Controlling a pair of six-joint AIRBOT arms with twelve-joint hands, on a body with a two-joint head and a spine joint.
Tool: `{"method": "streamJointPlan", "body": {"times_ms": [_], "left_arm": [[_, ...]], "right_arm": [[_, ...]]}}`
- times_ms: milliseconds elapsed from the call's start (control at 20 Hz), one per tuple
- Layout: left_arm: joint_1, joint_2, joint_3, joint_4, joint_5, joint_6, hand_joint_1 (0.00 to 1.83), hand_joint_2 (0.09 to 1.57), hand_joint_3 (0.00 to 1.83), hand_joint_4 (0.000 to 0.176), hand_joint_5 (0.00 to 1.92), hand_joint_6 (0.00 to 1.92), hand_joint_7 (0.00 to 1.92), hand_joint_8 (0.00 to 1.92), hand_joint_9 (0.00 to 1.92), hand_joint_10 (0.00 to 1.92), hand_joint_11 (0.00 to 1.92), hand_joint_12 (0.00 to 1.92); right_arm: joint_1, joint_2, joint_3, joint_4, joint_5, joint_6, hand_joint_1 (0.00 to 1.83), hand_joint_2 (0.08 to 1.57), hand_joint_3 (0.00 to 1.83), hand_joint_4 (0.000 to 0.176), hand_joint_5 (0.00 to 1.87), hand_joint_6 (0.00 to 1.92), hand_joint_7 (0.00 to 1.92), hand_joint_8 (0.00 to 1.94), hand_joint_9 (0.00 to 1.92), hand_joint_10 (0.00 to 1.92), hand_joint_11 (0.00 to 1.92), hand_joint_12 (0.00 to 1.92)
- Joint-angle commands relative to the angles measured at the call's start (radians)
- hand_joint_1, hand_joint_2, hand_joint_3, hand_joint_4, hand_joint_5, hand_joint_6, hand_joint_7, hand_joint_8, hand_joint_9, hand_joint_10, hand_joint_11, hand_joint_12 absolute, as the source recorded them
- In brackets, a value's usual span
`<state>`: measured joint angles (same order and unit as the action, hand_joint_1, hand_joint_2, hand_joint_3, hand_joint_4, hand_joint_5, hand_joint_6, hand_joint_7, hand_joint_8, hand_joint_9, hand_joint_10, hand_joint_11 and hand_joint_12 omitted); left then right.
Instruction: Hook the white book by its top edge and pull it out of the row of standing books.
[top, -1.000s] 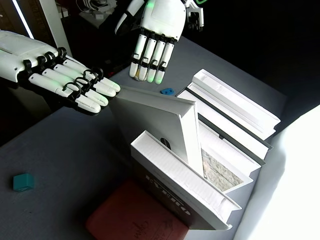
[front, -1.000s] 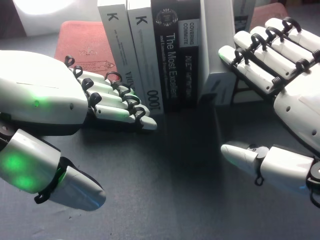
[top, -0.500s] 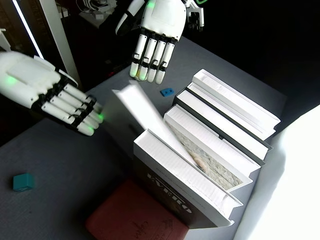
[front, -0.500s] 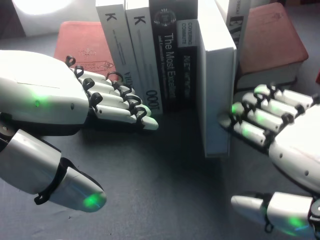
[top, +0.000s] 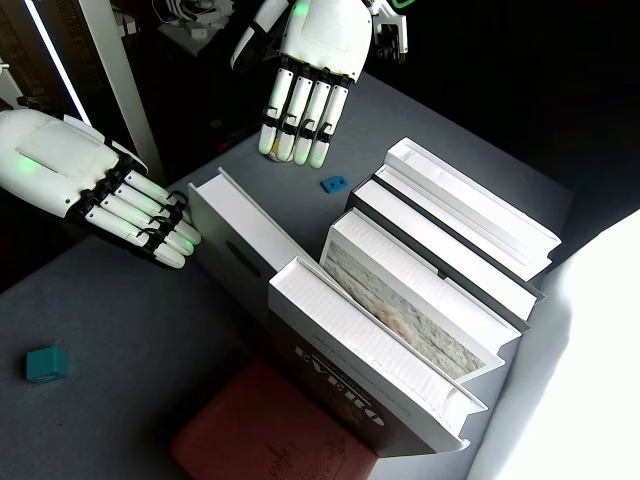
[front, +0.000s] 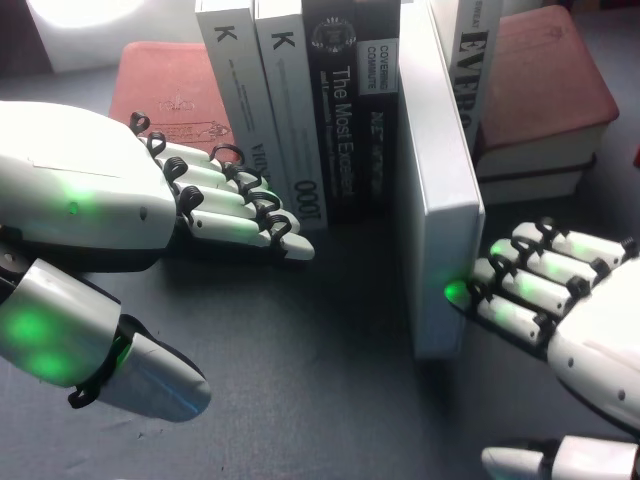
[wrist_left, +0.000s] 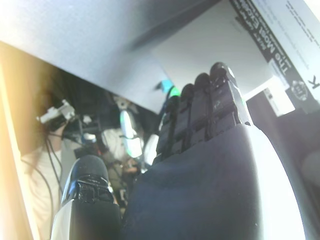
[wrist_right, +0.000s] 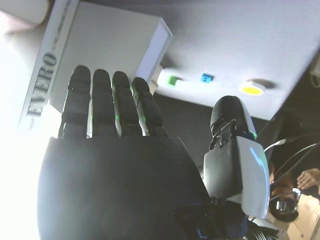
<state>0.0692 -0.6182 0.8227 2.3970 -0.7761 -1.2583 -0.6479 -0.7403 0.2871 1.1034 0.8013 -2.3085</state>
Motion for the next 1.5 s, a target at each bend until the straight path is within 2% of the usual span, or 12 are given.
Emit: {"method": "streamJointPlan", "body": {"times_ms": [0,200,600,850,1100,1450], "left_arm": [[-0.014,0.001,-0.001,-0.048,0.046,-0.002,0.00,1.15,0.00,0.000,0.00,0.00,0.00,0.00,0.00,0.00,0.00,0.00],[-0.014,0.001,-0.001,-0.048,0.046,-0.002,0.00,1.14,0.00,0.000,0.00,0.00,0.00,0.00,0.00,0.00,0.00,0.00],[-0.017,0.000,0.002,-0.044,0.046,-0.002,0.00,1.15,0.00,0.000,0.00,0.00,0.00,0.00,0.00,0.00,0.00,0.00],[-0.030,-0.004,0.007,-0.043,0.041,0.001,0.00,1.15,0.00,0.000,0.00,0.00,0.00,0.00,0.00,0.00,0.00,0.00],[-0.020,-0.001,-0.007,-0.039,0.043,0.002,0.00,1.15,0.00,0.000,0.00,0.00,0.00,0.00,0.00,0.00,0.00,0.00],[-0.020,0.001,-0.020,-0.039,0.038,0.004,0.00,1.16,0.00,0.000,0.00,0.00,0.00,0.00,0.00,0.00,0.00,0.00]], "right_arm": [[-0.001,0.003,-0.008,-0.049,0.047,-0.001,0.00,1.16,0.00,0.000,0.00,0.00,0.00,0.00,0.00,0.00,0.00,0.00],[-0.030,0.022,-0.054,-0.049,0.044,-0.023,0.00,1.15,0.00,0.000,0.00,0.00,0.00,0.00,0.00,0.00,0.00,0.00],[-0.024,0.142,-0.144,-0.050,0.020,0.017,0.00,1.17,0.00,0.000,0.00,0.00,0.00,0.00,0.00,0.00,0.00,0.00],[0.033,0.195,-0.174,-0.053,-0.016,0.034,0.00,1.17,0.00,0.000,0.00,0.00,0.00,0.00,0.00,0.00,0.00,0.00],[0.084,0.235,-0.199,-0.188,-0.018,0.131,0.00,1.18,0.00,0.000,0.02,0.01,0.00,0.00,0.00,0.00,0.00,0.00],[0.213,0.260,-0.197,-0.198,-0.029,0.163,0.00,1.17,0.00,0.000,0.00,0.00,0.00,0.00,0.00,0.00,0.00,0.00]]}}
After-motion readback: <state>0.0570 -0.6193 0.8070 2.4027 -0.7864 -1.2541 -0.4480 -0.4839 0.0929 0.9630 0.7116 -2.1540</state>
